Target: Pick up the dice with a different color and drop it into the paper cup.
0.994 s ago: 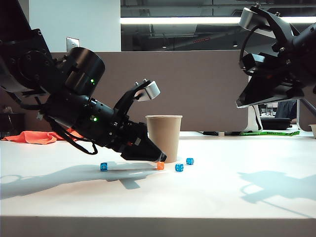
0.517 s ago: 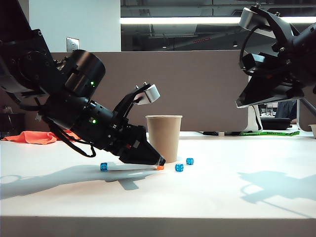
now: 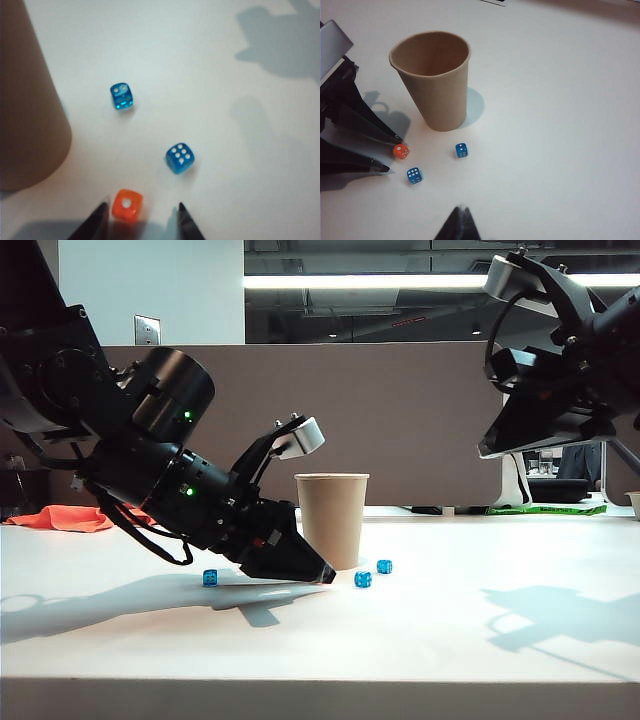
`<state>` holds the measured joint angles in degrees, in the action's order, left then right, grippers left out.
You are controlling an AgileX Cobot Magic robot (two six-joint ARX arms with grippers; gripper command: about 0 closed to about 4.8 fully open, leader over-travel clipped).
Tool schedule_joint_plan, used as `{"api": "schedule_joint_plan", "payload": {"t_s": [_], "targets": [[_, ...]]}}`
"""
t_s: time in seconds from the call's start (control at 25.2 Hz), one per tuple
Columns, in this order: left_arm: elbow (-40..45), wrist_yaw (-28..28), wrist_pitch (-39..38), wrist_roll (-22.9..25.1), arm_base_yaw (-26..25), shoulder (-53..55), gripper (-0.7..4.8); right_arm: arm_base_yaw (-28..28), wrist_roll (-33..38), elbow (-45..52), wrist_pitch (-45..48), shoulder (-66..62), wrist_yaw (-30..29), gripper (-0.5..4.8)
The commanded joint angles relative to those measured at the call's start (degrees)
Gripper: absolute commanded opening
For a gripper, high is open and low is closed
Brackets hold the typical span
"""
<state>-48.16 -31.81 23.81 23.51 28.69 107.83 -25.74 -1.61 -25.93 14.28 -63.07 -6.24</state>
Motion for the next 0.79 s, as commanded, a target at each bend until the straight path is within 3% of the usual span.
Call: {"api": "schedule_joint_plan", "payload": {"t_s": [0.04, 0.2, 0.32, 0.68, 0.79], "targets": [[-0.22, -0.31, 1.14, -0.04, 0.09, -0.11, 1.74, -0.04, -0.17, -0.2, 0.87, 0.11, -0.09, -0.02], [-0.31, -0.33, 2.21, -0.2, 0.09, 0.31, 1.68, -0.04, -0.17, -0.2, 0.85, 0.13, -0.09, -0.02], [-0.28, -0.37, 1.79, -0.42, 0.11, 0.61, 1.19, -0.04, -0.17, -0.2, 0.57, 0.13, -0.09, -0.02], [-0.31, -0.33, 1.97, -0.42, 0.11, 0.61, 1.1, -0.04, -0.17, -0.2, 0.5, 0.13, -0.09, -0.02], [-0.31, -0.33, 1.97, -0.42, 0.11, 0.61, 0.6, -0.04, -0.17, -0.2, 0.5, 0.13, -0.09, -0.02]]}}
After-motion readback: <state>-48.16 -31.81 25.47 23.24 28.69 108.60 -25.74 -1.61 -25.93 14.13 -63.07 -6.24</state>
